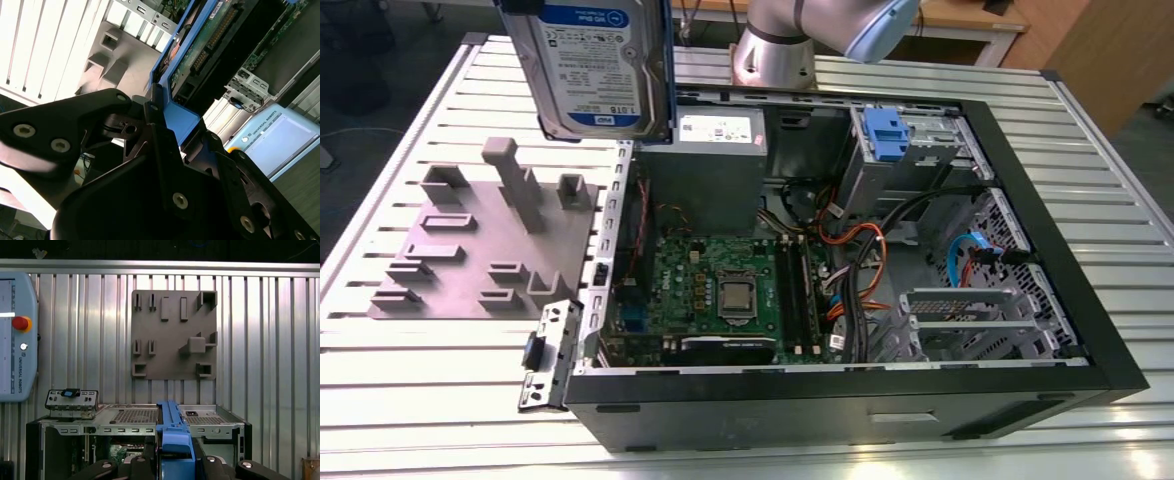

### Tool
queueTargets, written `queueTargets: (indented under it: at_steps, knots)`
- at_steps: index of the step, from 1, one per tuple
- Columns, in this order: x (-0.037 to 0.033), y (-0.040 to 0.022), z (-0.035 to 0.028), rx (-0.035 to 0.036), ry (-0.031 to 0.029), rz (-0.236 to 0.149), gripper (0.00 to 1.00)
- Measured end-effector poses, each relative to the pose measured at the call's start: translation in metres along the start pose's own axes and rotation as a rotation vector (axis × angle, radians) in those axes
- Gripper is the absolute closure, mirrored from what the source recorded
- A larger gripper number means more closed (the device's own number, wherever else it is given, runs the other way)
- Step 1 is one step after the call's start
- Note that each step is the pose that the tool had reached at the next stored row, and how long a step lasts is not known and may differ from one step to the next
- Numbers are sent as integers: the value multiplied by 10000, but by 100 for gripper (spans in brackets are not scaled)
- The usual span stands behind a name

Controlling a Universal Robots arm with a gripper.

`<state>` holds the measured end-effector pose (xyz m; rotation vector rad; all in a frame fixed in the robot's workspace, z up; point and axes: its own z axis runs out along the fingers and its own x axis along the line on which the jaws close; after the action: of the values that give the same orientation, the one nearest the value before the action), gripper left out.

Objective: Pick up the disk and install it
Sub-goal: 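Pick up the disk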

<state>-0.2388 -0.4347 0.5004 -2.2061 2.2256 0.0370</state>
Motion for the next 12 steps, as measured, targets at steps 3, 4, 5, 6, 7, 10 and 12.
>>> queueTargets:
  at_steps: [3,4,5,6,7,10,12]
  knots:
    - [0,-15,0,0,0,0,64]
    - [0,-15,0,0,0,0,64]
    - [0,-17,0,0,0,-1,64]
    - [-1,-23,0,0,0,-2,64]
    - [-1,-29,0,0,0,-2,64]
    - [-1,-54,-1,0,1,0,64]
    - [-1,-73,-1,0,0,0,64]
